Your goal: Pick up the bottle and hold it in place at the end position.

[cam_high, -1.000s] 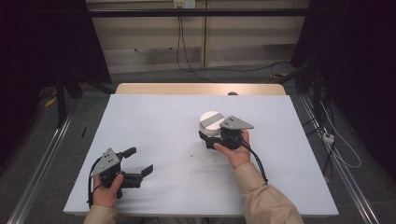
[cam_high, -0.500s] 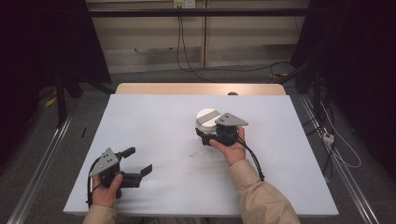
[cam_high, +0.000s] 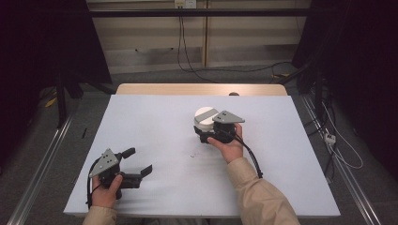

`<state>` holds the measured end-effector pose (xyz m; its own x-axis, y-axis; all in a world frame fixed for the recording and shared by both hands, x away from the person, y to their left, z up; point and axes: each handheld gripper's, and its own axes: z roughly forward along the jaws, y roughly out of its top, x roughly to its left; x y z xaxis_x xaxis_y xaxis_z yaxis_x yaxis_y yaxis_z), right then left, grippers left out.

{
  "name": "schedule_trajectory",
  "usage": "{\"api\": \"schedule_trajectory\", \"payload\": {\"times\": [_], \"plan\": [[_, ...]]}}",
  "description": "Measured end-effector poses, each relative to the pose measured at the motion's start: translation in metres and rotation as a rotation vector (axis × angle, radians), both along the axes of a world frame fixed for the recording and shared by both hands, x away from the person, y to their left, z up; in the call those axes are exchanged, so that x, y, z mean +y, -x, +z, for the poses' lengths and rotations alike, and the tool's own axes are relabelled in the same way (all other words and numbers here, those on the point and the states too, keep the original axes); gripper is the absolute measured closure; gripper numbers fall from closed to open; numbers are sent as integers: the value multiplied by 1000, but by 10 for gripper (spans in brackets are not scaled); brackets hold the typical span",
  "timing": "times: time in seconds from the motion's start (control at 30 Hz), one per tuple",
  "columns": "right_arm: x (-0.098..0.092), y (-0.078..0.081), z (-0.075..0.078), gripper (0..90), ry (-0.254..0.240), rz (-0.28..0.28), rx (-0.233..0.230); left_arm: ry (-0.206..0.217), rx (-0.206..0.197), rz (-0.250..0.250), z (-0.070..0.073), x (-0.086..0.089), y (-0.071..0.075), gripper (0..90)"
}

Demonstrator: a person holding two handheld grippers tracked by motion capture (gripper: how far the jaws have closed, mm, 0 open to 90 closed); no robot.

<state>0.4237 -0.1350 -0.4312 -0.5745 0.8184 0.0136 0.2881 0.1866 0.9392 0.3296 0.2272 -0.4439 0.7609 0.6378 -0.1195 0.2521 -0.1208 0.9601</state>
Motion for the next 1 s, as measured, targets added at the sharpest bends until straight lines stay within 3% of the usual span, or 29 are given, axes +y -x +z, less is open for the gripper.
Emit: {"api": "schedule_trajectory", "payload": {"times": [1.0], "plan": [[8, -17, -8, 183, -5, -21, 17, 3, 4, 1, -1, 0, -1, 34]]}}
